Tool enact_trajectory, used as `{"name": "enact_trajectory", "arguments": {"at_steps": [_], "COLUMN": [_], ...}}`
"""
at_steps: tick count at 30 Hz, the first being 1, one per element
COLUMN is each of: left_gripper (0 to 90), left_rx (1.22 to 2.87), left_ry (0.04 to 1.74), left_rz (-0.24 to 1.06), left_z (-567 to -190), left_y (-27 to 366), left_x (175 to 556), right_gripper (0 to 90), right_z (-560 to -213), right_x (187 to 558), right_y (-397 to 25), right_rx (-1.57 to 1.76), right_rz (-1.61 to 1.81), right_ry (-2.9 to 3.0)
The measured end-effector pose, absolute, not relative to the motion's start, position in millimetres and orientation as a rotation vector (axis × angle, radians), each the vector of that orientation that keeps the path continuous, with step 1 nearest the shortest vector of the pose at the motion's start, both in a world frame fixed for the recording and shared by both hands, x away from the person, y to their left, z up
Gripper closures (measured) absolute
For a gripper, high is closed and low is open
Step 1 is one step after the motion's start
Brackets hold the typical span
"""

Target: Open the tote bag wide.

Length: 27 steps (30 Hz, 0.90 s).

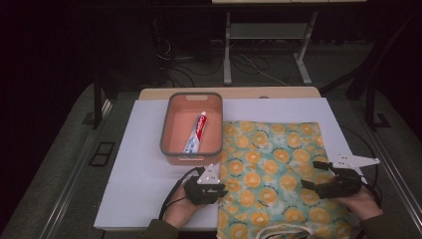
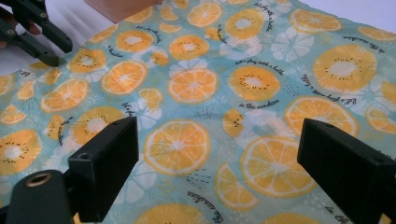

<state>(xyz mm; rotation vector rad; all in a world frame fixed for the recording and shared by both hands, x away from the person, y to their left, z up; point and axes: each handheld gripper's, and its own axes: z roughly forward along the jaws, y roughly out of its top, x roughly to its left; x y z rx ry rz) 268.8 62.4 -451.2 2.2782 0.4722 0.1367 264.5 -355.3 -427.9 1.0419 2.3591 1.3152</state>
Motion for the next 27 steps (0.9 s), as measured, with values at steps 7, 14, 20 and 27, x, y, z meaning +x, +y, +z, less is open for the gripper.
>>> {"name": "enact_trajectory", "arguments": {"at_steps": [7, 14, 20, 27], "left_gripper": [89.6, 89.7, 89.4, 62.8], "left_rx": [2.289, 2.26, 2.241, 2.173], "left_ry": [0.443, 0.487, 0.536, 0.59], "left_rz": [0.145, 0.282, 0.295, 0.293], "left_z": [-451, -444, -448, -435], "left_y": [54, 44, 38, 49], "left_x": [272, 292, 305, 296], "right_gripper": [12.4, 12.4, 12.4, 12.4], "right_z": [-427, -427, -427, -427], "right_x": [264, 264, 264, 264], "right_y": [-356, -356, -357, -357], "right_rx": [1.044, 1.046, 1.047, 1.044], "right_rz": [1.318, 1.319, 1.322, 1.322], "right_ry": [2.356, 2.355, 2.354, 2.353]}}
